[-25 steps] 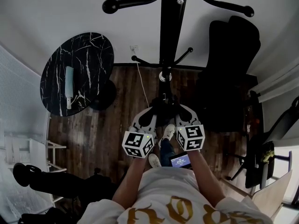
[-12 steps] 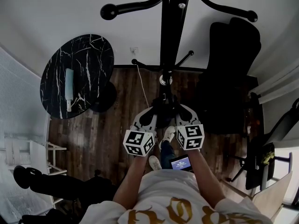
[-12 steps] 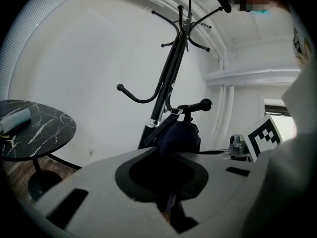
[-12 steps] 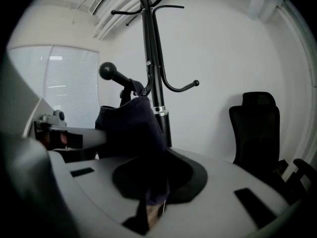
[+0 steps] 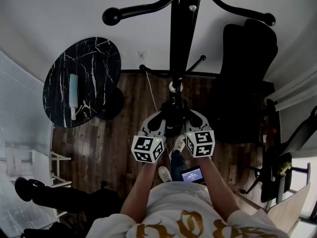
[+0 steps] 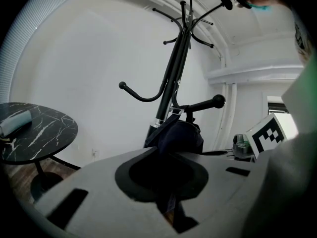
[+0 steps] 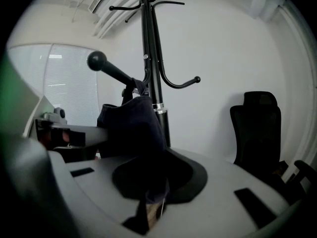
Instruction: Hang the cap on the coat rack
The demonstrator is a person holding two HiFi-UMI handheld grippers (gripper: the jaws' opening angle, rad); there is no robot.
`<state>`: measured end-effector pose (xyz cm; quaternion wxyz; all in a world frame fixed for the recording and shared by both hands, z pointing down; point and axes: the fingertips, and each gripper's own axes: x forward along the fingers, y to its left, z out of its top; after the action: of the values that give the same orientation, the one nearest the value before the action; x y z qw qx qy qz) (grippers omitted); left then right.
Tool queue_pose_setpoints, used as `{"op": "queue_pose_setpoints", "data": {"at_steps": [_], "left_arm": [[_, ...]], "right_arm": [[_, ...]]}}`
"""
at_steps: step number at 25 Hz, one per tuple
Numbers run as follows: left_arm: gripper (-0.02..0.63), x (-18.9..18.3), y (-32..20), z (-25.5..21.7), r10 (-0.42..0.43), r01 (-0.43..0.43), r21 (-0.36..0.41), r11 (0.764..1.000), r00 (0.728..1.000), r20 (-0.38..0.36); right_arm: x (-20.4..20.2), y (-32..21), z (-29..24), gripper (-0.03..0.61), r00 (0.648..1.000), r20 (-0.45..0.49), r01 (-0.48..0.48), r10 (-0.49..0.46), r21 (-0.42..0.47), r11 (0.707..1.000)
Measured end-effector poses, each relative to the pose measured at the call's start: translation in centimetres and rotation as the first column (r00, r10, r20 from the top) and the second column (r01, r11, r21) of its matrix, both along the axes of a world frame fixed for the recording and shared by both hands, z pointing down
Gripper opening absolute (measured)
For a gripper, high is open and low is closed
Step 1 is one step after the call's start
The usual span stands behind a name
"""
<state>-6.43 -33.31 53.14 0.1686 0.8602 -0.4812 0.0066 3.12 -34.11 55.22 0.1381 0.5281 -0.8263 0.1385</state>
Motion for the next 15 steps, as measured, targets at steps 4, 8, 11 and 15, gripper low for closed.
{"op": "queue_pose_setpoints", "data": {"at_steps": [4,8,11,15], "left_arm": [[0.032,-0.1,-0.6,0.2,-0.016,0.016,0.009,1.000,1.000,0.009],[0.032,-0.1,-0.9,0.3,-0.017,0.017,0.007,1.000,1.000,0.016],[0.032,-0.1,-1.0,0.3,-0.014,0.014,0.006,1.000,1.000,0.018],[0.065,-0.4,-1.2,0.5,-0.023,0.023,-0.006,1.000,1.000,0.005]], "right_arm": [[0.0,-0.6,0.1,0.041,1.000,-0.017,-0.001,0.001,0.006,1.000],[0.1,-0.8,0.1,0.041,1.000,-0.018,0.003,-0.003,0.010,1.000],[0.1,-0.8,0.2,0.041,1.000,-0.013,0.000,0.000,0.009,1.000],[0.1,-1.0,0.1,0.044,1.000,0.007,-0.005,0.005,0.007,1.000]]}}
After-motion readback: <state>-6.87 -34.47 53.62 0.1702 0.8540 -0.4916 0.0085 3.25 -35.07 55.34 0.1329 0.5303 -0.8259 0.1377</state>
